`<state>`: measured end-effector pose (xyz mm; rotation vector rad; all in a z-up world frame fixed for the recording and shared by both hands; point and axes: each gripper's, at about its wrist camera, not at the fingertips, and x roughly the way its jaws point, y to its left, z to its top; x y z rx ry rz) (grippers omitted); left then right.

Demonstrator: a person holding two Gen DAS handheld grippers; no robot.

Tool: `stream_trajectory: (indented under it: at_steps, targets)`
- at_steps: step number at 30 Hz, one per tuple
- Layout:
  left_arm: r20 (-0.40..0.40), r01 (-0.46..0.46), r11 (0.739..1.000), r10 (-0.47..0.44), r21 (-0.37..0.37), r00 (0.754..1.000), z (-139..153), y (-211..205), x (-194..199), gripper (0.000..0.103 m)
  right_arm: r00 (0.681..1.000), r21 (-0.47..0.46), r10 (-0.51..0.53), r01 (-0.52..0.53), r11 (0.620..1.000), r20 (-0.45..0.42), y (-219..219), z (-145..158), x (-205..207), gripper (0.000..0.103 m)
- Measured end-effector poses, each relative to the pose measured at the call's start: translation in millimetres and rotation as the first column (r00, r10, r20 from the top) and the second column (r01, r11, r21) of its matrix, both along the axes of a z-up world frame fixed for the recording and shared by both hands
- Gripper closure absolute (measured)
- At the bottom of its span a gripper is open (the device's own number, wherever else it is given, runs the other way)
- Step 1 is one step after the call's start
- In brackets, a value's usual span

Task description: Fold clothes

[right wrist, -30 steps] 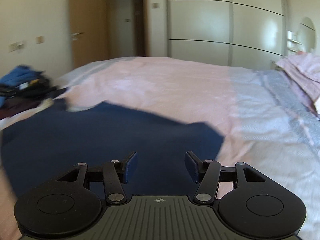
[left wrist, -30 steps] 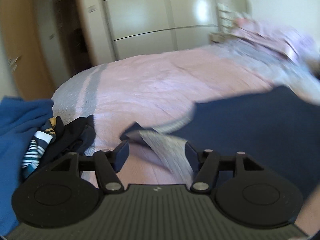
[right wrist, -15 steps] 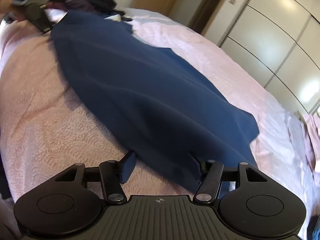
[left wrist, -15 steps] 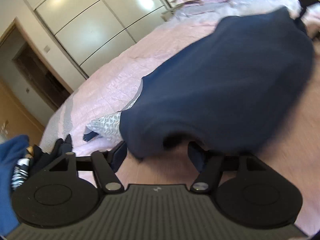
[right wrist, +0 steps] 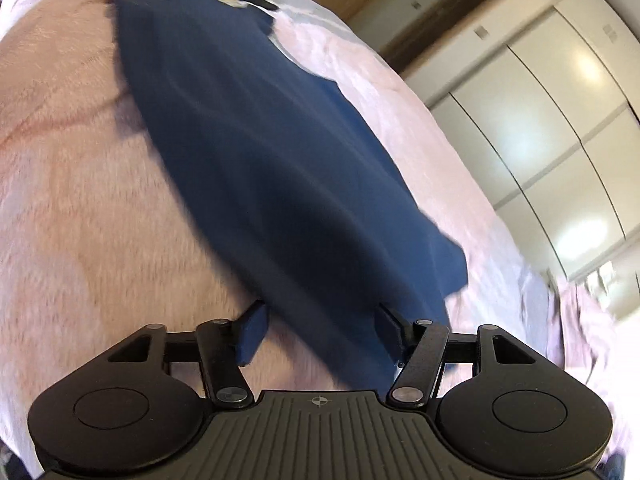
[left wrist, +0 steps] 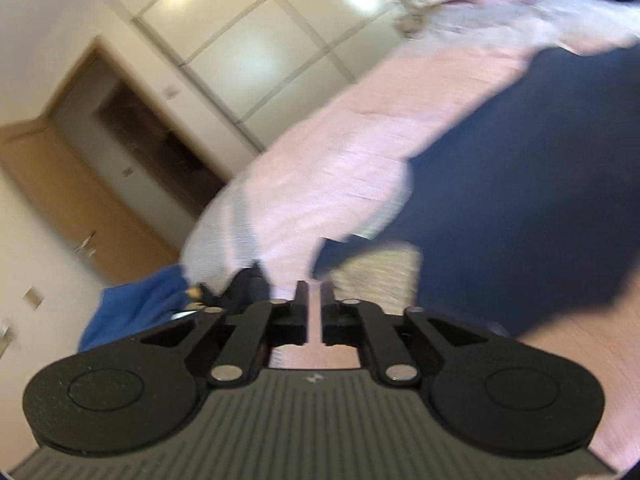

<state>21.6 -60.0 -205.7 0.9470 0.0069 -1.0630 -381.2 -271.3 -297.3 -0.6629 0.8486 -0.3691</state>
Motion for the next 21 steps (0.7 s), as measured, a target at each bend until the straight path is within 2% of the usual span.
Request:
stream_trajectory:
  at_steps: [1, 2, 3, 9, 10, 11, 12, 15, 17, 19, 21]
  targets:
    - [0.002, 0.027, 0.999, -0.027, 0.029, 1.0, -9.1, 3.0, -8.5, 0.064, 1.0, -0.004, -0.001, 0.001, 1.0, -0.001, -2.1, -2.4, -0.8, 0.042]
    - [0.007, 0.066, 0.996, -0.066, 0.063, 0.998, -22.7, 6.4, -20.3, 0.05, 1.0, -0.008, -0.002, 0.002, 1.0, -0.001, -4.3, -4.8, -1.7, 0.042]
    - [0.005, 0.094, 0.992, -0.095, 0.087, 0.995, -34.4, 9.2, -29.1, 0.049, 1.0, -0.012, -0.002, 0.002, 1.0, -0.002, -6.4, -7.2, -2.5, 0.042]
    - [0.026, 0.132, 0.977, -0.138, 0.17, 0.99, -89.9, 0.8, -58.7, 0.048, 1.0, -0.044, 0.009, -0.009, 0.999, -0.006, -20.9, -21.2, -1.5, 0.042]
    - [0.043, 0.128, 0.975, -0.138, 0.179, 0.989, -95.6, -1.5, -60.1, 0.048, 1.0, -0.051, 0.022, -0.022, 0.998, -0.007, -25.5, -22.3, 3.5, 0.05]
    - [0.062, 0.125, 0.975, -0.138, 0.184, 0.989, -98.0, -0.4, -61.5, 0.048, 1.0, -0.033, 0.027, -0.028, 0.999, -0.016, -30.2, -21.3, 6.9, 0.066]
    - [0.081, 0.121, 0.975, -0.138, 0.186, 0.987, -97.7, -0.4, -61.9, 0.048, 0.999, -0.018, 0.031, -0.032, 0.999, -0.023, -34.2, -19.7, 9.7, 0.097]
    - [0.096, 0.131, 0.976, -0.149, 0.174, 0.984, -92.8, 4.5, -66.5, 0.043, 1.0, -0.03, 0.016, -0.016, 0.999, -0.008, -31.0, 0.8, 2.0, 0.101]
    - [0.073, 0.154, 0.975, -0.167, 0.159, 0.983, -88.6, 10.1, -70.2, 0.031, 0.999, -0.035, -0.022, 0.023, 0.999, 0.025, -27.8, 20.9, -17.7, 0.102]
    - [0.072, 0.171, 0.973, -0.183, 0.153, 0.98, -90.6, 15.1, -76.2, 0.03, 0.997, -0.036, -0.055, 0.057, 0.998, 0.055, -24.6, 39.0, -37.6, 0.102]
    - [0.095, 0.169, 0.973, -0.185, 0.158, 0.978, -96.6, 13.4, -78.3, 0.029, 0.995, -0.027, -0.079, 0.081, 0.996, 0.06, -20.5, 41.8, -46.8, 0.103]
